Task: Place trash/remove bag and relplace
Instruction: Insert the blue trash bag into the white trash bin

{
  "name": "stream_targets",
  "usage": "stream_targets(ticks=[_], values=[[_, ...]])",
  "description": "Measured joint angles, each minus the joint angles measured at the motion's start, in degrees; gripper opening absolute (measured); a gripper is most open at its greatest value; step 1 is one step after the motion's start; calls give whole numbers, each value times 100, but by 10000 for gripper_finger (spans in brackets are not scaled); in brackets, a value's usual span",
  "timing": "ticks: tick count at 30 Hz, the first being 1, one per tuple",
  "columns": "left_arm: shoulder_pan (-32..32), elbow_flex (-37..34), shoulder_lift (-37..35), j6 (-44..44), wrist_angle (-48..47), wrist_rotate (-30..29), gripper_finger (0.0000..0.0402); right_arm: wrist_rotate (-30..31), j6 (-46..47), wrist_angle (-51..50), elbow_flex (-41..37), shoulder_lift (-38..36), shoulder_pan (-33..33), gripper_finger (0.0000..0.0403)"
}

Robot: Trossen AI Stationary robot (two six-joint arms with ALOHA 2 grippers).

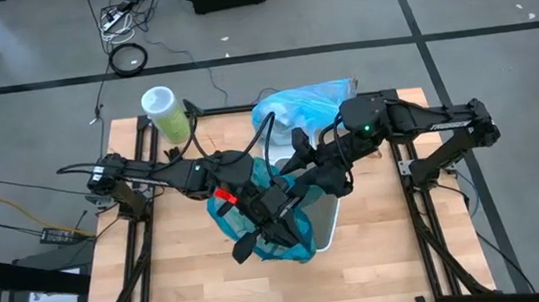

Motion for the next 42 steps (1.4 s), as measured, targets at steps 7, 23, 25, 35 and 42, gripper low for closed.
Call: stream_targets(ticks=[7, 23, 25, 35, 42], values=[[60, 0, 0, 7, 23, -1, 1, -169, -236, 69, 2, 185, -9, 139], [97, 0, 0, 0, -72, 16, 1, 545, -142, -1070, 0, -7, -236, 0], [126, 0, 0, -2, -159, 19, 1, 675, -71, -1381, 0, -61, -234, 0], [312, 0, 2, 289, -550, -161, 1, 1535, 345, -2441, 0, -686, -38, 0], [525, 0, 27, 748, -376, -545, 1, 1677, 989, -2794, 0, -1099, 81, 0]])
